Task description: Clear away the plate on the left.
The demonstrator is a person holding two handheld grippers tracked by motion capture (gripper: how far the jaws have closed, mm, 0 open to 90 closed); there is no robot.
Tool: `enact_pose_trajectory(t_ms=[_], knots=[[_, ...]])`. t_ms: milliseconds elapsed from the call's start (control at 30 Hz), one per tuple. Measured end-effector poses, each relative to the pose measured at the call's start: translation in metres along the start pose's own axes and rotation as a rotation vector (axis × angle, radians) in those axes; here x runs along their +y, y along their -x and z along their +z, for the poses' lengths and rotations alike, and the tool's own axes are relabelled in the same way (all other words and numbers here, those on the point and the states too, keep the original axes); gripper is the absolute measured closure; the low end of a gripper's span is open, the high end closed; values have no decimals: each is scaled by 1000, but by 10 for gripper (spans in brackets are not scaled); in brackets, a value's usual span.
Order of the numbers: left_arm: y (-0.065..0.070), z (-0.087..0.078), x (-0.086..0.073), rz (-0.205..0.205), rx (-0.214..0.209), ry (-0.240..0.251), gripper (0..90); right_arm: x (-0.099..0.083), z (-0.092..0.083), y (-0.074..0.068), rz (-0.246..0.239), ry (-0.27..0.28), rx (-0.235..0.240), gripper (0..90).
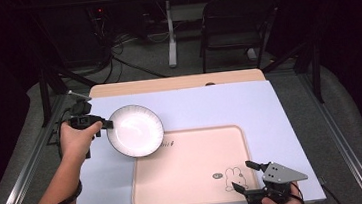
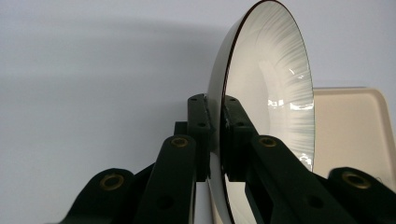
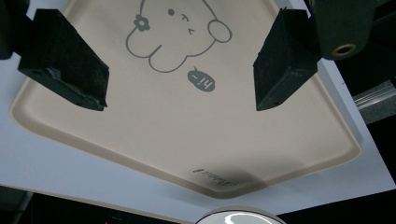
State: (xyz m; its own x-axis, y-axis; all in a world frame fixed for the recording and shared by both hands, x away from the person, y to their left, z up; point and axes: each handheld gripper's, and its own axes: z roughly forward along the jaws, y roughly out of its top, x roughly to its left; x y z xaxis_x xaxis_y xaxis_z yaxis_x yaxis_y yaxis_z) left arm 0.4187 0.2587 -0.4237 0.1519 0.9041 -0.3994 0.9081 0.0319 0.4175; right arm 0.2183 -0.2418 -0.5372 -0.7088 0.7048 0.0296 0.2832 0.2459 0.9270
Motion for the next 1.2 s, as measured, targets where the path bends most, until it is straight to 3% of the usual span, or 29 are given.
enact_pose_trajectory(t_ms=[767,1200], knots=[[59,32,-4,132,-86,-62,836,0,-1,0,-2,3,2,178],[87,42,-7,182,-128,-84,835,0,-1,0,0,5,4,178]])
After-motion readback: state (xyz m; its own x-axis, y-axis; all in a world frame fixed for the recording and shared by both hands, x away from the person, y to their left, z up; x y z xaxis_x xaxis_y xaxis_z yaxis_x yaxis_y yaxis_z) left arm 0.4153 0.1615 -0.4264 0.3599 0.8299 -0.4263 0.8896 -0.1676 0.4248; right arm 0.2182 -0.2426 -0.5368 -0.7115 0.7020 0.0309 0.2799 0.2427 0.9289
